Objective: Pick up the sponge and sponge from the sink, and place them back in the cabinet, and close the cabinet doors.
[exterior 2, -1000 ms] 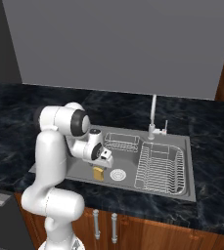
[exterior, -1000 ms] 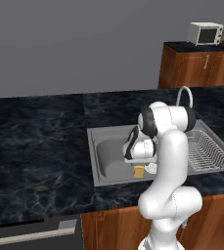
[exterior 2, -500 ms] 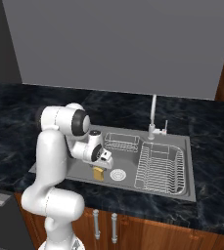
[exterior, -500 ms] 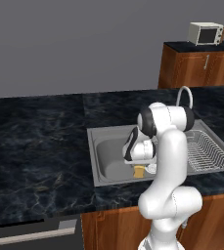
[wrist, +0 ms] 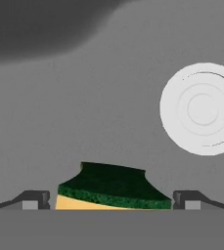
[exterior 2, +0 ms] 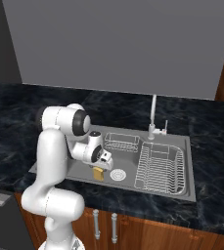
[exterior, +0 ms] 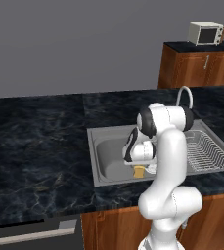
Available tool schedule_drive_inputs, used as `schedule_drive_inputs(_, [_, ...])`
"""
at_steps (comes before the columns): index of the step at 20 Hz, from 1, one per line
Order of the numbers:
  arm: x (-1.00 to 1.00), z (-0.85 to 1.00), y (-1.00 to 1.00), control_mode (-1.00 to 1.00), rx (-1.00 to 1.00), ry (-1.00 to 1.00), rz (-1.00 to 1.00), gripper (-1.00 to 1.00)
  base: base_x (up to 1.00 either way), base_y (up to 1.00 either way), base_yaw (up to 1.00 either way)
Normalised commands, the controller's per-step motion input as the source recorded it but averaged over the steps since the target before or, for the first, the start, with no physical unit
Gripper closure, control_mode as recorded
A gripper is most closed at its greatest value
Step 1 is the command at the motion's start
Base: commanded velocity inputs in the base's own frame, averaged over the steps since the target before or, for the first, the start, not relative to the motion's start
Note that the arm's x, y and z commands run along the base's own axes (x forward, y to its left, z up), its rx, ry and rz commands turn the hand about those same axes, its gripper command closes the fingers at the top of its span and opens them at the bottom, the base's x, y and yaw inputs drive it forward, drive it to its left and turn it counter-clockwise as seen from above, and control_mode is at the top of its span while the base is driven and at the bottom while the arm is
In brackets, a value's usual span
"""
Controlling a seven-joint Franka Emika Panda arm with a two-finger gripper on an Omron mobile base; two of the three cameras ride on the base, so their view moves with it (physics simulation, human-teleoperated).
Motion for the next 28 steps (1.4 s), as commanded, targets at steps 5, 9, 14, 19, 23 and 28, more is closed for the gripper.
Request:
schedule_drive_inputs(5, [0.0, -0.05, 0.0, -1.0, 0.0, 0.0, 0.0, -1.0, 0.0, 0.0, 0.0])
schedule_drive_inputs(9, [0.0, -0.05, 0.0, -1.0, 0.0, 0.0, 0.0, -1.0, 0.0, 0.0, 0.0])
schedule_drive_inputs(14, [0.0, -0.03, 0.0, -1.0, 0.0, 0.0, 0.0, -1.0, 0.0, 0.0, 0.0])
schedule_drive_inputs(19, [0.0, -0.04, 0.0, -1.0, 0.0, 0.0, 0.0, -1.0, 0.0, 0.0, 0.0])
schedule_drive_inputs(23, [0.0, -0.08, 0.0, -1.0, 0.0, 0.0, 0.0, 1.0, 0.0, 0.0, 0.0])
schedule_drive_inputs(28, [0.0, -0.13, 0.0, -1.0, 0.0, 0.0, 0.0, 1.0, 0.0, 0.0, 0.0])
